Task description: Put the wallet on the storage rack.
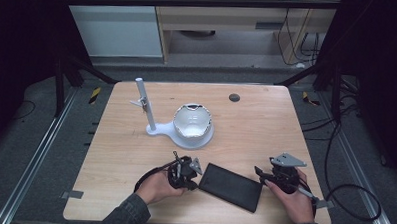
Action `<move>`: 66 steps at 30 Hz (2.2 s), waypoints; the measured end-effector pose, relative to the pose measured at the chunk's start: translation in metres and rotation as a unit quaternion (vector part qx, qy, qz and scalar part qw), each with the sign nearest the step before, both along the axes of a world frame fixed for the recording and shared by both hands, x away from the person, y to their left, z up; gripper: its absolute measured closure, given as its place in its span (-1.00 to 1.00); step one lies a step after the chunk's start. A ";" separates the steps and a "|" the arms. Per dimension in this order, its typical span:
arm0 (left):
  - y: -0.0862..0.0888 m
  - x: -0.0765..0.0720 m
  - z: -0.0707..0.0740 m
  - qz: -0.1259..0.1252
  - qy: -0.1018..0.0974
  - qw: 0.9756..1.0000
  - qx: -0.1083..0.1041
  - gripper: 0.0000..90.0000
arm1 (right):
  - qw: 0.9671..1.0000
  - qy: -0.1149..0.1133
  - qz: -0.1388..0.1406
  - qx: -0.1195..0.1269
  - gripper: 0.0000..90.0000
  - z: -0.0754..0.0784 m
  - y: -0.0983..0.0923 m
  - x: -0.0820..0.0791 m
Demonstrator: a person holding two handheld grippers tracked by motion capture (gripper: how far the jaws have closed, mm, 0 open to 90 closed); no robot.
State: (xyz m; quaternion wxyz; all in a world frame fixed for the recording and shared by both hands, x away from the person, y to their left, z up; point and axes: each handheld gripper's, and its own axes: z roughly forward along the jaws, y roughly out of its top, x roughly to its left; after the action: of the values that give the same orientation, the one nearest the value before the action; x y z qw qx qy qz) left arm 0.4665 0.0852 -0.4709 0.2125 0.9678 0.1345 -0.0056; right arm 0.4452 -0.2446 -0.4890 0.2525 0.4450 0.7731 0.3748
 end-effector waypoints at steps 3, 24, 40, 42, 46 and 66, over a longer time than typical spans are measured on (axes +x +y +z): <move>-0.001 -0.001 -0.001 0.002 0.002 1.000 -0.002 1.00 | 1.000 0.000 0.000 0.000 -0.28 0.000 0.000 0.000; 0.003 -0.001 0.001 -0.001 -0.003 1.000 -0.020 1.00 | 0.997 0.011 0.077 0.006 -0.37 0.003 0.027 -0.008; 0.005 0.003 0.003 0.010 0.001 0.999 -0.044 1.00 | 0.995 0.013 0.096 0.006 -0.41 0.004 0.033 -0.011; 0.005 0.003 0.003 0.011 0.001 0.999 -0.050 1.00 | 0.994 0.017 0.105 0.009 -0.45 0.006 0.037 -0.012; 0.007 0.004 0.004 0.016 0.004 0.998 -0.059 1.00 | 0.991 0.025 0.132 0.007 -0.56 0.010 0.049 -0.017; 0.004 0.005 0.010 0.021 0.009 0.996 -0.089 1.00 | 0.974 0.044 0.185 -0.122 -0.71 0.006 0.107 -0.040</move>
State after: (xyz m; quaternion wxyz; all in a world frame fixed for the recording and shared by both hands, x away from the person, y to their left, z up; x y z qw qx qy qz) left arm 0.4718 0.0890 -0.4607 0.2969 0.9418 0.1559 -0.0222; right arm 0.4056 -0.1381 -0.4834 0.1971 0.2763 0.8921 0.2983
